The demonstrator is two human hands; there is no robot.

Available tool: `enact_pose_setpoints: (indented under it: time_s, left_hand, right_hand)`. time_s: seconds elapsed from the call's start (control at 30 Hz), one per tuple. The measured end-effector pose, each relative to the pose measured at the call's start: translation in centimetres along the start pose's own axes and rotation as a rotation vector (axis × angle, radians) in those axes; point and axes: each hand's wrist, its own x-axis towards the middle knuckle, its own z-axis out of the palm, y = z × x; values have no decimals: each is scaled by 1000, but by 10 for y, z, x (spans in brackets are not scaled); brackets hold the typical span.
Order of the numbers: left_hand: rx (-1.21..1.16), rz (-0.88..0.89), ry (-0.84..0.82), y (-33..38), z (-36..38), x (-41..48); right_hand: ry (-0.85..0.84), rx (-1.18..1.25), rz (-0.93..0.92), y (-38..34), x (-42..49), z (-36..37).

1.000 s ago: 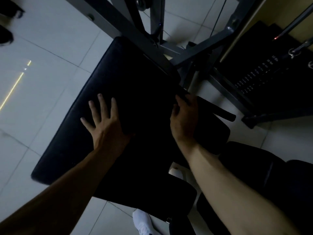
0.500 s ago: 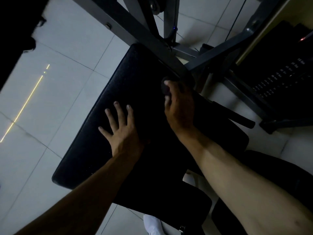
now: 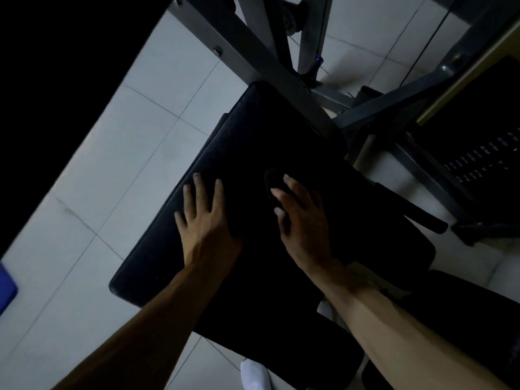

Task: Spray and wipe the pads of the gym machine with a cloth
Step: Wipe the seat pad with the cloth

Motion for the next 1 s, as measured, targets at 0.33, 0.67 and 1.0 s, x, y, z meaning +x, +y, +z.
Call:
enact_pose_setpoints:
  time_s: [0.33,0.67,1.0]
  left_hand:
    - [10,-127,-68,-19,-4,3]
    - [23,-184,-91,-16,-2,4]
    - [23,-165,-101,-17,-3,3]
  right_hand:
    - [133,-51,86,2,91,7]
    - [-301,-54,-269,-32,47,15]
    - [-189,16,-311,-22,100,7]
